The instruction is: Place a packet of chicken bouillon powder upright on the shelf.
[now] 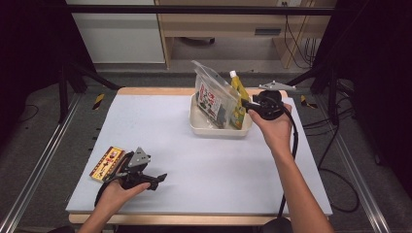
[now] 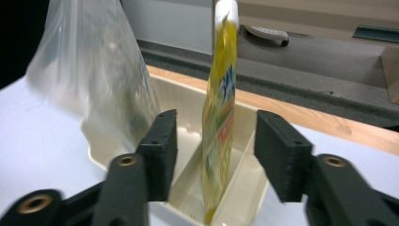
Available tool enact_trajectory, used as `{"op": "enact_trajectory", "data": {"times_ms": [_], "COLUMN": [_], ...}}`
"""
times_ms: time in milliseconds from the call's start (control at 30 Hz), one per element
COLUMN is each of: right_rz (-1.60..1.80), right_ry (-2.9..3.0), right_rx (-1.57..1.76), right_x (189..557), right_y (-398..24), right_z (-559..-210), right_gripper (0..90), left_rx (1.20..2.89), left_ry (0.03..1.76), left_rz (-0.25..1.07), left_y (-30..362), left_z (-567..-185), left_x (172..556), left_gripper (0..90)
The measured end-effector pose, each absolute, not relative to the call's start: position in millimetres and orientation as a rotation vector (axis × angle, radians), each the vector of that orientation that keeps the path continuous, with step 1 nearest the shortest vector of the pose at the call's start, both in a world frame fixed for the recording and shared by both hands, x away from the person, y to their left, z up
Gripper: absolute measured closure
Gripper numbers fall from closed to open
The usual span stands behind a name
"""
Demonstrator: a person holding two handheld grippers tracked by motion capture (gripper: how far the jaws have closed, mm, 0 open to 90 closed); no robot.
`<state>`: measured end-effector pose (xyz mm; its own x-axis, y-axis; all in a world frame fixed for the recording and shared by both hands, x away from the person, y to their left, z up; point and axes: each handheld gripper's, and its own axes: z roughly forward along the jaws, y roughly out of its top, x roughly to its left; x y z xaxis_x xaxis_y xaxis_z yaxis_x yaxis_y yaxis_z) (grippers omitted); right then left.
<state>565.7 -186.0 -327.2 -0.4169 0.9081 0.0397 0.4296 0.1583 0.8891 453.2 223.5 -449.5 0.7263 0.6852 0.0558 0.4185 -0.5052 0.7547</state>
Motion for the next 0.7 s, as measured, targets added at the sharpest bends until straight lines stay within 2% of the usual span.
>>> {"op": "enact_trajectory", "data": {"times_ms": [233,700], "right_rz": [1.177,1.174], "right_ry": [1.922,1.953], "right_rx": [1.252,1.263], "right_x": [542.2,517.3], "right_y": [-188.6,-182.8], "right_z": [-341.3,-378.2], "right_gripper": [37.3,27.8], "left_rx": [2.179,2.185], "left_ry": [0.835,0.848], "left_rz": [0.462,0.478], "left_y": [223.5,225.4], "left_z": [-449.7,-448.3], "left_x": [453.3,453.8], "left_gripper": [8.1,8.0]}}
